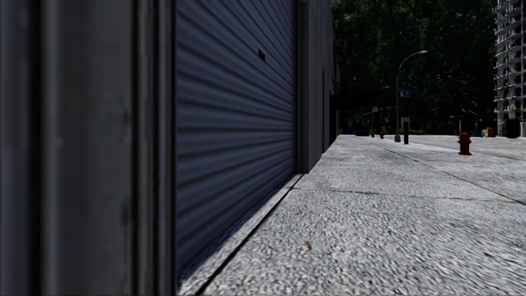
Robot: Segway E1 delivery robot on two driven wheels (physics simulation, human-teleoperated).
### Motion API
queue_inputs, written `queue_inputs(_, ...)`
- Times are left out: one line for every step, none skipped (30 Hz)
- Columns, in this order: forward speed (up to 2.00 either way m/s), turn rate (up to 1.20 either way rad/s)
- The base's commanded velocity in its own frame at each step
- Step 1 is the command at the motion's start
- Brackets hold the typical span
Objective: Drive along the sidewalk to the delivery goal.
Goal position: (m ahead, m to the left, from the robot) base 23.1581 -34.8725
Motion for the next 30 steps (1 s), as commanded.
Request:
queue_inputs(1.77,-1.1)
queue_inputs(1.77,-1.09)
queue_inputs(1.77,-1.08)
queue_inputs(1.77,-1.08)
queue_inputs(1.77,-0.6)
queue_inputs(1.77,0.0)
queue_inputs(1.77,0.0)
queue_inputs(1.77,0.0)
queue_inputs(1.77,0.0)
queue_inputs(1.77,0.0)
queue_inputs(1.77,0.0)
queue_inputs(1.77,0.0)
queue_inputs(1.77,0.0)
queue_inputs(1.77,0.0)
queue_inputs(1.77,0.0)
queue_inputs(1.77,0.0)
queue_inputs(1.77,0.0)
queue_inputs(1.77,0.0)
queue_inputs(1.77,0.0)
queue_inputs(2.0,0.0)
queue_inputs(2.0,0.0)
queue_inputs(2.0,0.0)
queue_inputs(2.0,0.0)
queue_inputs(2.0,0.0)
queue_inputs(2.0,0.0)
queue_inputs(2.0,0.0)
queue_inputs(2.0,0.0)
queue_inputs(2.0,0.0)
queue_inputs(2.0,0.0)
queue_inputs(2.0,0.0)
